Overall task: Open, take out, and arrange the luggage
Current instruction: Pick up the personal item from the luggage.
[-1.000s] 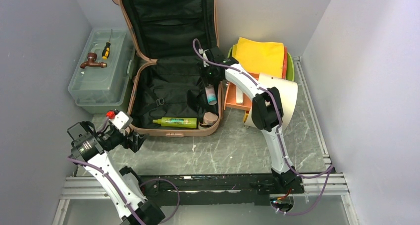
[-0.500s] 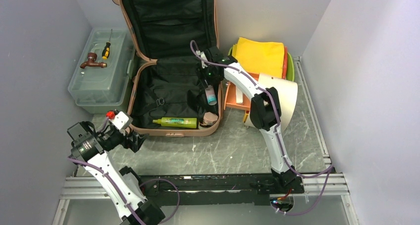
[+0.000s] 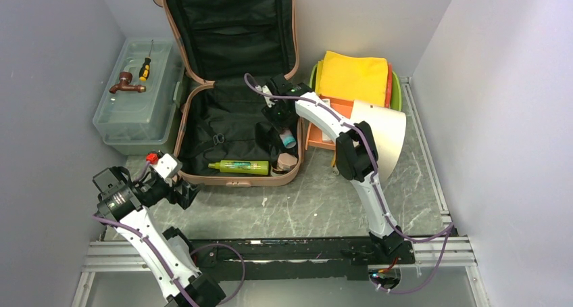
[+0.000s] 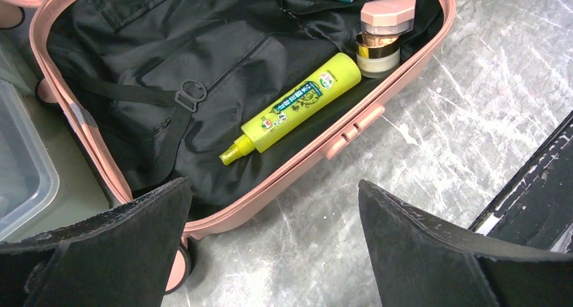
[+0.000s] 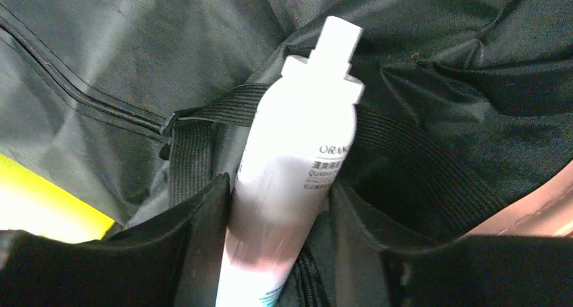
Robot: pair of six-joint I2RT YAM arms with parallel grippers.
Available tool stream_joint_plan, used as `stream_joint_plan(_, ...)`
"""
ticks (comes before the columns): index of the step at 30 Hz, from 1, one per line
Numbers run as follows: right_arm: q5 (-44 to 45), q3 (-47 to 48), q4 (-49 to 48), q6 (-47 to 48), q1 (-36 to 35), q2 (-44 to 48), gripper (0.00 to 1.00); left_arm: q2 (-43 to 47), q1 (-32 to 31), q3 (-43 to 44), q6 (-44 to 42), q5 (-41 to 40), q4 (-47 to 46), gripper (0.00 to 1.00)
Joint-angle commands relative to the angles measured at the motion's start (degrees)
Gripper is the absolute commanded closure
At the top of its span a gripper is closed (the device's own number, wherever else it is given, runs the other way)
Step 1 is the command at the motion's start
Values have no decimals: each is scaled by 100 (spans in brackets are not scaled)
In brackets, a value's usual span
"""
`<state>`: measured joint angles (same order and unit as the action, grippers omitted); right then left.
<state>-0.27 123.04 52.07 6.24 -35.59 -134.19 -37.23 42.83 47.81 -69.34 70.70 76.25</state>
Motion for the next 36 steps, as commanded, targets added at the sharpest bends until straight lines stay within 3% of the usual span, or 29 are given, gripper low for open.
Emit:
stream_joint_plan(1, 301, 135, 642, -18, 118, -306, 68, 35, 30, 79, -487, 442, 346, 1)
stream_joint_plan(3, 144, 295, 762, -7, 115, -284, 90, 45, 28, 88, -510, 444, 368, 1)
stream_joint_plan(5, -161, 346, 808, 87, 87, -30, 100, 70, 30, 79, -437, 425, 321, 1)
stream_joint_plan(10, -696, 238, 701, 584, -175, 918, 100, 133, 41, 62, -261, 393, 186, 1)
stream_joint_plan(18, -2054, -325, 90, 503, -255, 2375, 100, 151, 72, 68, -356, 413, 269, 1)
stream_joint_plan(27, -2252, -1502, -731, 591, -102, 3886, 100, 174, 84, 80, -449, 435, 346, 1)
stream_joint_plan(36, -1934, -2770, -1627, 650, 830, 5713, 100, 160, 94, 88, -527, 440, 403, 1)
